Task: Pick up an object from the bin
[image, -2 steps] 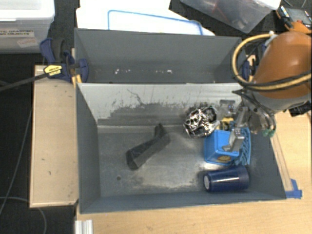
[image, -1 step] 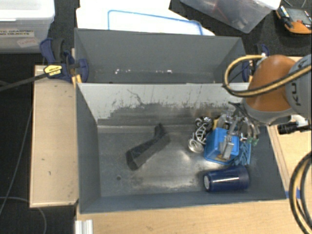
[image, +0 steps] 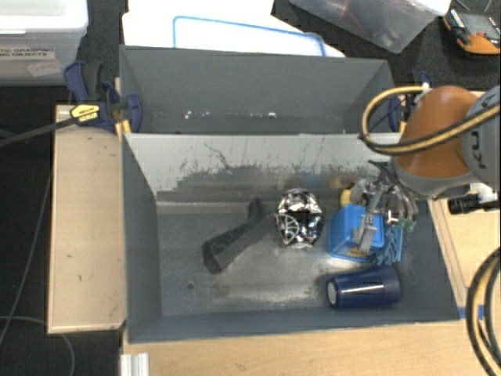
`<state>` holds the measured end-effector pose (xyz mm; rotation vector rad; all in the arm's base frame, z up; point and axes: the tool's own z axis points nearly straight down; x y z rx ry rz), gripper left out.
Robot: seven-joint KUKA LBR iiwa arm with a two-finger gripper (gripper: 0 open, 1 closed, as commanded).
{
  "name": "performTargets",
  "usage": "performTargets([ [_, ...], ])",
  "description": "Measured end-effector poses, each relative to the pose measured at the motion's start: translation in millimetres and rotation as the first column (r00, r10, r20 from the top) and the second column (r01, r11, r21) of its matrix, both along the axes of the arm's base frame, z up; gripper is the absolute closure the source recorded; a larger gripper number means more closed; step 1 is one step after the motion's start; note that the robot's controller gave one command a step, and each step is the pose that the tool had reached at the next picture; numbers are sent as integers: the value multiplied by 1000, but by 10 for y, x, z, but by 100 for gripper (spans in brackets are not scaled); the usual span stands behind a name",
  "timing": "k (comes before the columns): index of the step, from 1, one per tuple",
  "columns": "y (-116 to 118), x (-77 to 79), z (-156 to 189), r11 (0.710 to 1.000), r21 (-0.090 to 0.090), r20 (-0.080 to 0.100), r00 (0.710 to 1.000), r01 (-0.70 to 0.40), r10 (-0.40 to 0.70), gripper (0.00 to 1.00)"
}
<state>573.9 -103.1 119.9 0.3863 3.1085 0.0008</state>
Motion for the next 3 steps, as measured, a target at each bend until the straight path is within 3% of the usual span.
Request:
performTargets([
  [1,727,-96,-56,991,14,-32,991,131,-130,0],
  [2,781,-48,-158,999,8,-18,999,43,-43,0],
  [3,21,-36,-410,996,36,-39,996,76,-75,100],
])
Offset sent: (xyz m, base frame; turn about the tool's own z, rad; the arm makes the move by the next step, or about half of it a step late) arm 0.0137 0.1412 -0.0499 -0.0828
